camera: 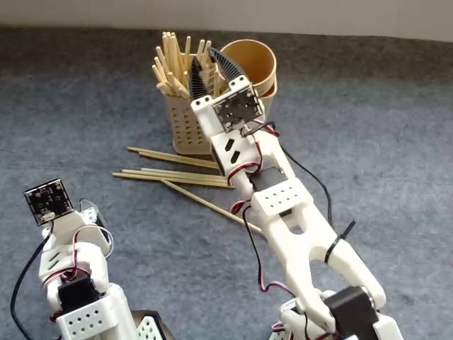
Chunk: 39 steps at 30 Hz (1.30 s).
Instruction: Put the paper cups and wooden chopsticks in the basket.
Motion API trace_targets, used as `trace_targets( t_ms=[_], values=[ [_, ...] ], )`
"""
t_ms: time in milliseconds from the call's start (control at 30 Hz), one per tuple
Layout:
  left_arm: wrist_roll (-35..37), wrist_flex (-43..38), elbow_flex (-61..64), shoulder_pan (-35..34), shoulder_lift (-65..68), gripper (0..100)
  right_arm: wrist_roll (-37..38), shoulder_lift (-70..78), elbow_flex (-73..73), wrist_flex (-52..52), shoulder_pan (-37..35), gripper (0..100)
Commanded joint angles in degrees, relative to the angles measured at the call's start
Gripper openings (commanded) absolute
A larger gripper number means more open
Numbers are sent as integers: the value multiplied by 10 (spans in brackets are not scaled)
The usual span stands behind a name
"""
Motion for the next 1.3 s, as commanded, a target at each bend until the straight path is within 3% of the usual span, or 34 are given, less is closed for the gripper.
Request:
trace_targets(
  t_ms=[0, 567, 900, 1267],
  values=[
    [1, 1, 12, -6, 0, 101, -4, -65, -12, 57, -18, 101],
    [1, 1, 12, -6, 0, 101, -5, -254, -12, 409, -70, 99],
    [1, 1, 12, -6, 0, 101, -5, -265, -12, 655, -129, 98],
    [1, 1, 12, -6, 0, 102, -4, -227, -16, 737, -128, 98]
  ],
)
